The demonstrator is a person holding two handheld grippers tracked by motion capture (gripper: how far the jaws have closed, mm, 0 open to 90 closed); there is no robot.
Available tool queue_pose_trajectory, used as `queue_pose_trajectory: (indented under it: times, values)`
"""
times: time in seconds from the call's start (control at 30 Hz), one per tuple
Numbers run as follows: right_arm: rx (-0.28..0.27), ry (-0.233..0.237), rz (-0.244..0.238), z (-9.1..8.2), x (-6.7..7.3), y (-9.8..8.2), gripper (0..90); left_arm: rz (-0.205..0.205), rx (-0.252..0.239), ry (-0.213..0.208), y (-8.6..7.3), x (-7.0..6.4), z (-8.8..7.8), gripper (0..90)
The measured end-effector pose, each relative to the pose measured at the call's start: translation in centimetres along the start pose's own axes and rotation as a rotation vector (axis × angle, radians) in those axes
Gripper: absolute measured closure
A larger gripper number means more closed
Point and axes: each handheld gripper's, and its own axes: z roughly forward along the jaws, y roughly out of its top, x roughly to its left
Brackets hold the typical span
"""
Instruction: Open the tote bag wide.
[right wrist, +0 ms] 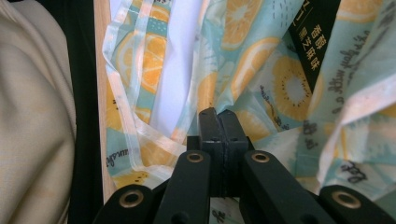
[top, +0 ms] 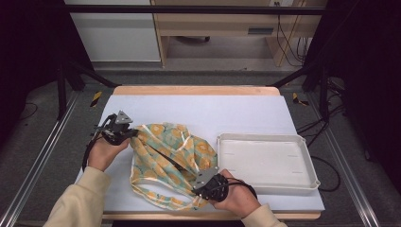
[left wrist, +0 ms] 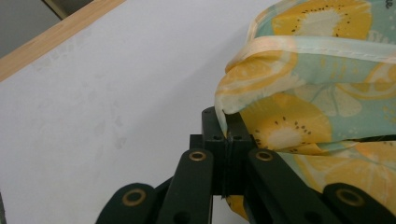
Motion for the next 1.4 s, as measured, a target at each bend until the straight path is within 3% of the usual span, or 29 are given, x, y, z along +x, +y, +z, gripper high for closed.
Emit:
queue_pose_trajectory:
  times: [0.97, 1.27, 1.4]
  values:
    - [0.007, -0.001, 0.008, 0.0, -0.1, -0.4, 90.0, -0.034, 0.029, -0.027, -2.0, 0.4, 1.0, 90.0]
    - [0.013, -0.013, 0.013, -0.4, -0.5, -0.4, 90.0, -0.047, 0.007, -0.033, -2.7, 0.1, 0.3, 89.8]
    - [-0.004, -0.028, 0.015, -0.6, -0.7, -0.6, 90.0, -0.06, -0.051, -0.083, -2.7, -0.6, -0.8, 89.3]
